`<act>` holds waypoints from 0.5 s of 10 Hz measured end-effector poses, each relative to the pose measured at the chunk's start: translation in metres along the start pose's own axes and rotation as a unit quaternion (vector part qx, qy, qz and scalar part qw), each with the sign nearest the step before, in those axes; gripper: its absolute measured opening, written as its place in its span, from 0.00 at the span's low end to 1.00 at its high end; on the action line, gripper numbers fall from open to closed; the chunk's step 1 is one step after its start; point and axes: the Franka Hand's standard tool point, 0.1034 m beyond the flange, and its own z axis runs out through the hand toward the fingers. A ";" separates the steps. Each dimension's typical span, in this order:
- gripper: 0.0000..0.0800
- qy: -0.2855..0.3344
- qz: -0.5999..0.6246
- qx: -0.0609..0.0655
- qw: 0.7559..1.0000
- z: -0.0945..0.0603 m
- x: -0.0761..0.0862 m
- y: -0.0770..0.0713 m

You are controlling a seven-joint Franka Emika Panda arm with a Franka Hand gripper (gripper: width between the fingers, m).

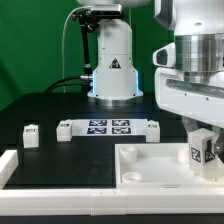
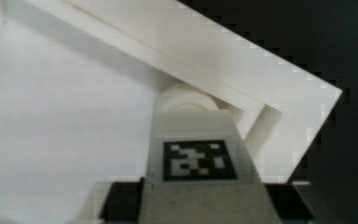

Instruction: Assemble one leg

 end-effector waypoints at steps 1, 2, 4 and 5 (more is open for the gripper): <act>0.36 0.000 0.028 0.000 1.000 0.000 0.000 -0.001; 0.36 -0.001 0.077 0.001 0.997 0.000 -0.001 -0.001; 0.47 -0.004 0.070 0.002 0.998 0.001 -0.001 -0.001; 0.67 -0.004 0.069 0.001 0.998 0.001 -0.002 -0.001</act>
Offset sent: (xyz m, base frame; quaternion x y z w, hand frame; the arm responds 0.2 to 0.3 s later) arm 0.0000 0.0000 0.0000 0.0000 0.0000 -0.0899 0.9960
